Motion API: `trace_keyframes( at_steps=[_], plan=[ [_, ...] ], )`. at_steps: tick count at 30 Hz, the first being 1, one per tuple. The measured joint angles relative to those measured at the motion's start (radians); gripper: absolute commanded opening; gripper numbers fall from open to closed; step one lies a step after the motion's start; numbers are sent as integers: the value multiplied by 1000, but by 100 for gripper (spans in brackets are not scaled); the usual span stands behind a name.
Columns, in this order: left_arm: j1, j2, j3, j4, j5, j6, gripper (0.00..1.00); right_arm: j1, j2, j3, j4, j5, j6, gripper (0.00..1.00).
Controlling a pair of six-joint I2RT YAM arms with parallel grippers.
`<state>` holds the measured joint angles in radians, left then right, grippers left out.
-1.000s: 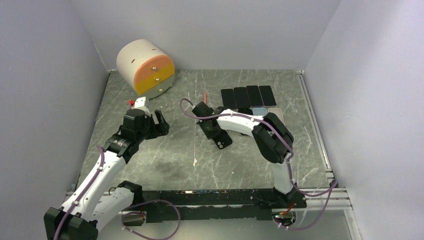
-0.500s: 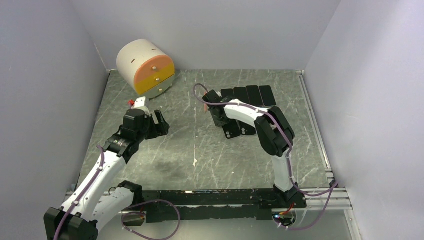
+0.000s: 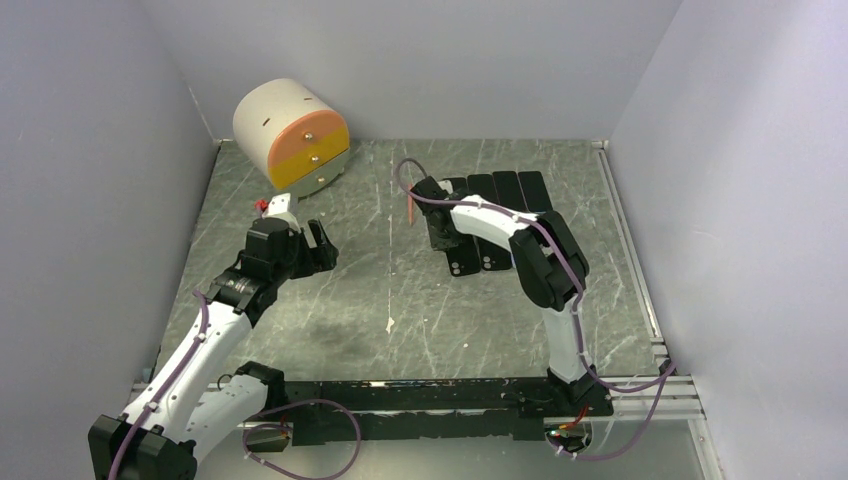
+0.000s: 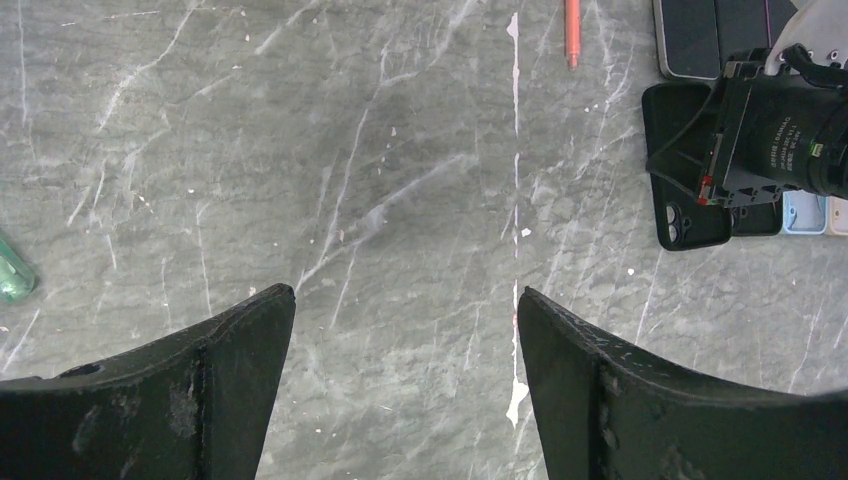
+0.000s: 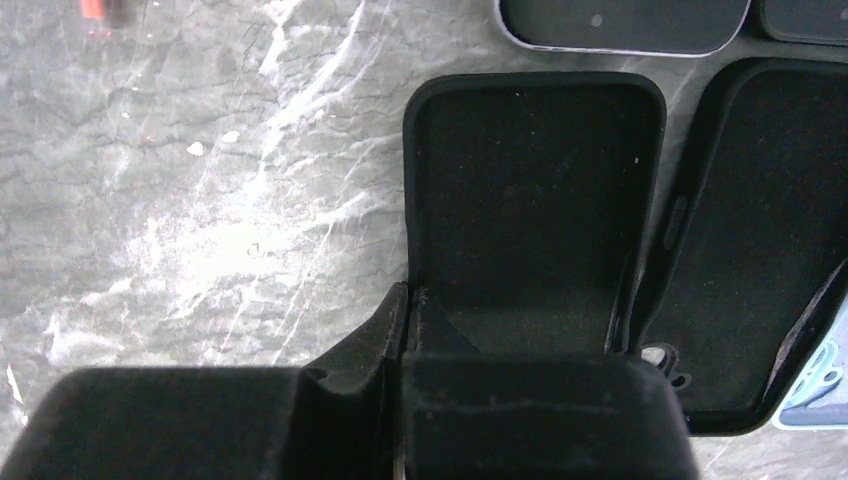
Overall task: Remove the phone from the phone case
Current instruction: Place the phone case at the center of the board.
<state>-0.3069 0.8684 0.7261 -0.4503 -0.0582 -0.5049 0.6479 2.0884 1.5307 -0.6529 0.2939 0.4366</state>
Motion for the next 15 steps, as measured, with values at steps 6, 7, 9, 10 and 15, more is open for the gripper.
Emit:
trace_keyframes(
  at_steps=[6,7,9,10,15],
  plan=[
    [1,0,0,0,0,0,86,-19,0,0,2,-14,21,0],
    [1,0,0,0,0,0,86,-22,0,0,3,-17,21,0],
    [1,0,0,0,0,0,86,-26,0,0,5,-18,21,0],
    [2,0,0,0,0,0,86,-28,0,0,6,-17,21,4],
    [5,-1,0,0,0,0,87,-39,0,2,14,-14,14,32]
  ],
)
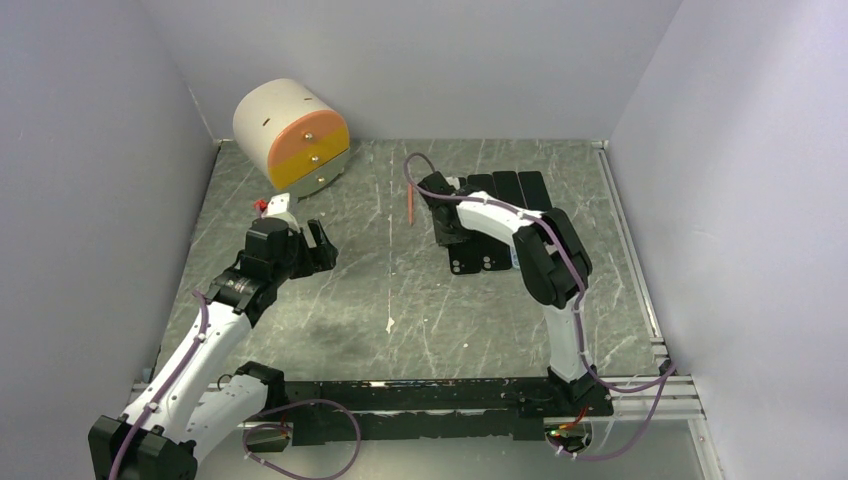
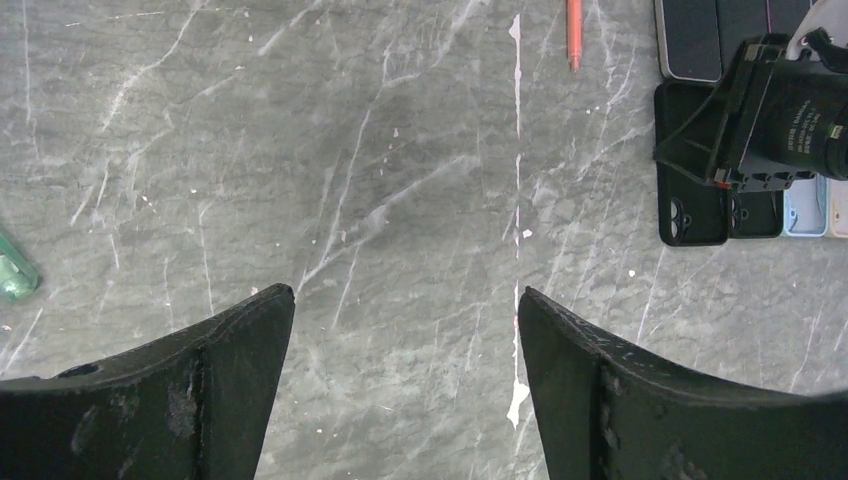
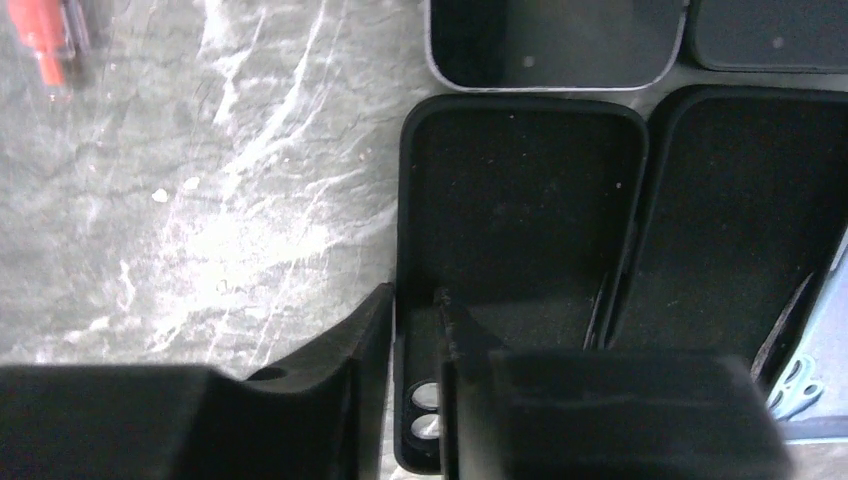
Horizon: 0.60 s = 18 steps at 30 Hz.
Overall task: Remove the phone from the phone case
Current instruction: Place the phone case at the center of the board, then reset both arms
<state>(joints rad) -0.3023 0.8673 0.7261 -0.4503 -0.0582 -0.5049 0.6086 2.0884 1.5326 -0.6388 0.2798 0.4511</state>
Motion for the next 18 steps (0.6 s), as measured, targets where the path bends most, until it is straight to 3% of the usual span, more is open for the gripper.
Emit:
trace_keyframes(
  at_steps=[5,9,11,18],
  plan=[
    [0,-15,1,-13,-8,0,89,-14,-37,-4,19,15,-11,59],
    [0,-53,25,-54,-35,15,92,-28,-170,-48,66,14,-32,78],
    [0,-78,53,-81,-59,28,94,-38,-282,-102,105,5,-36,96],
    [1,-204,151,-159,-178,82,95,-127,-723,-350,237,33,-45,99]
  ],
)
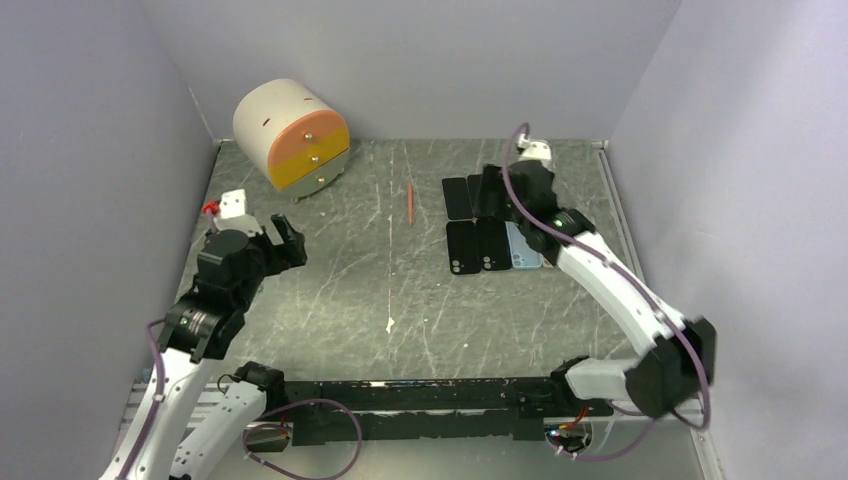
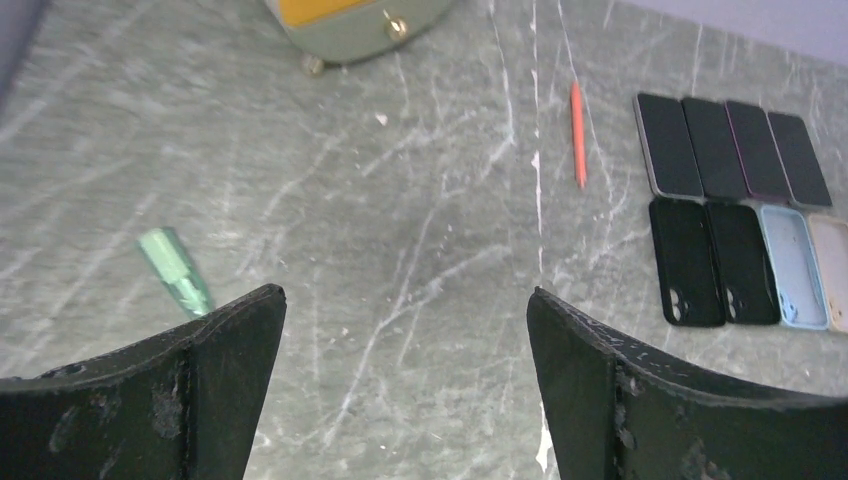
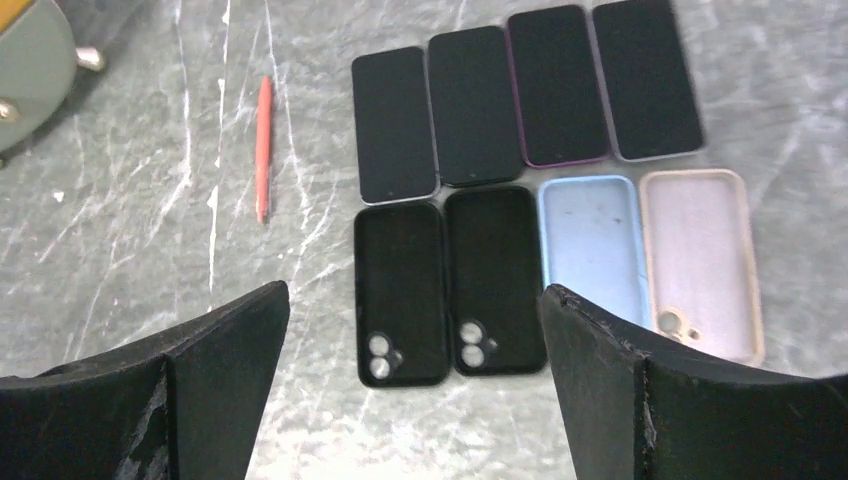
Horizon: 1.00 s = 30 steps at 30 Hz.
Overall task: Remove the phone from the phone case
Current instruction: Reset both arms
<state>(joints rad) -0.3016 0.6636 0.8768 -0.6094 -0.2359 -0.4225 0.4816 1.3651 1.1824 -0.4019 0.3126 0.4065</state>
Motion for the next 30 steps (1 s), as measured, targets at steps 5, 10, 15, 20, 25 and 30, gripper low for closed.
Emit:
trace_keyframes(
  at_steps=[5,10,15,20,25,30],
  plan=[
    [0,-82,34,-56,-97,20,95,-4,-343,-196,36,93,-51,99],
    [0,-154,31,-113,-175,18,95,-4,-658,-291,-15,269,-43,99],
    [-2,-227,13,-143,-216,17,95,-5,-803,-306,-105,347,-39,99],
    [-4,-235,-6,-174,-233,-1,95,-5,-869,-363,-160,366,-45,99],
    [-4,-247,-47,-185,-236,-53,95,-5,-930,-404,-175,359,-87,99],
    [-4,-263,-82,-185,-218,-89,95,-5,-933,-405,-173,332,-137,99]
  ],
)
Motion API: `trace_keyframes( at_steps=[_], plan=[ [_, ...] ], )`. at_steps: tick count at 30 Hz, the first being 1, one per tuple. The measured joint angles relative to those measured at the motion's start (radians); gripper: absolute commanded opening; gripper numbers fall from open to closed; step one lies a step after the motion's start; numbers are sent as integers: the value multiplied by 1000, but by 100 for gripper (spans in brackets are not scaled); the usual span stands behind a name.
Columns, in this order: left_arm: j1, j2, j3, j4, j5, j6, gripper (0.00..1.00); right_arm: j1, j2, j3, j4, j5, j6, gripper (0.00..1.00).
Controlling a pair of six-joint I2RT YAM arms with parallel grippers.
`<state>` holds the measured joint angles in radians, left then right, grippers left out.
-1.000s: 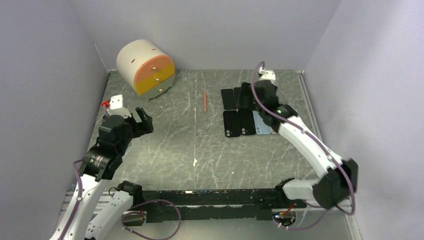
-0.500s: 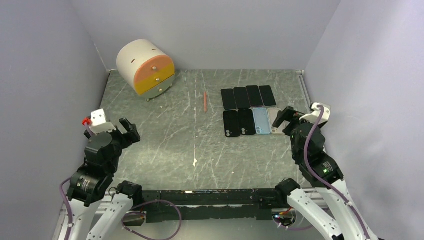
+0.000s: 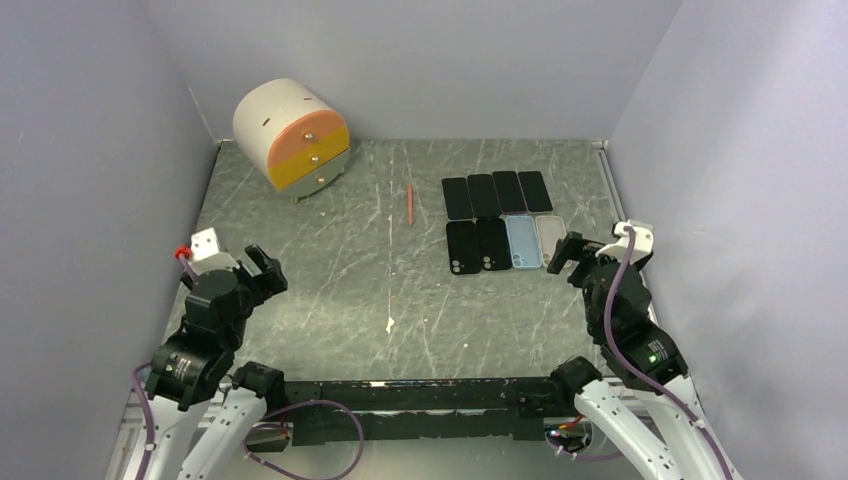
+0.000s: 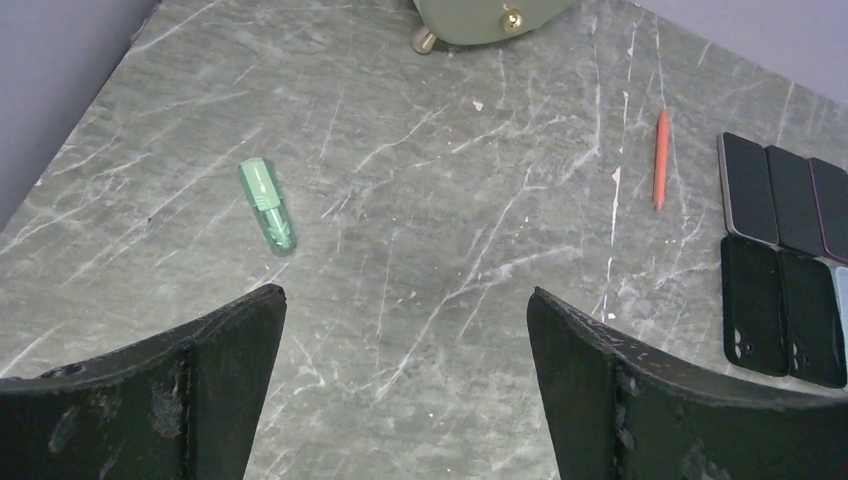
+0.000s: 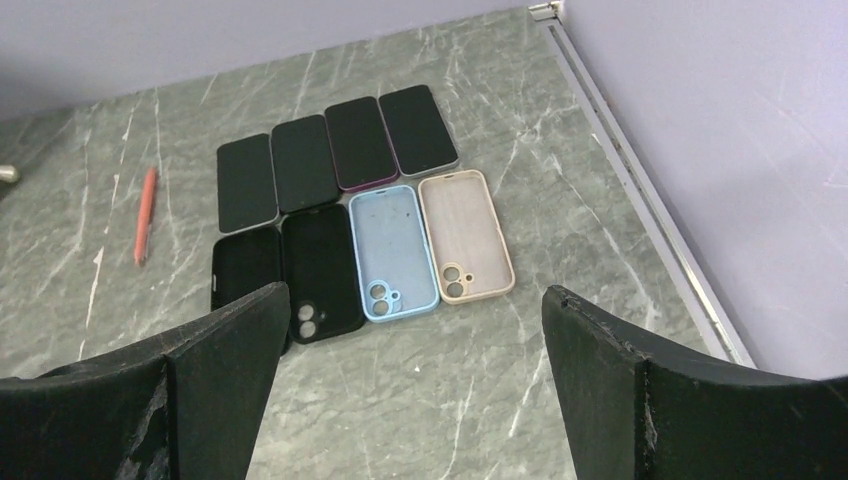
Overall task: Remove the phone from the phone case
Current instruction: Reset both arms
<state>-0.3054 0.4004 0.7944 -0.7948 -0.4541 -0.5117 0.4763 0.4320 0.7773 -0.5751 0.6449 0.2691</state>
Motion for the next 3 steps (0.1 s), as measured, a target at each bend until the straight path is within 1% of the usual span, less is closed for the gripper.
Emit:
trace_keyframes(
  at_steps=[3],
  plan=[
    [-2,-24,-6,0,-3,-5,95,0,-14,-16,10,-16,-27,99]
  ],
)
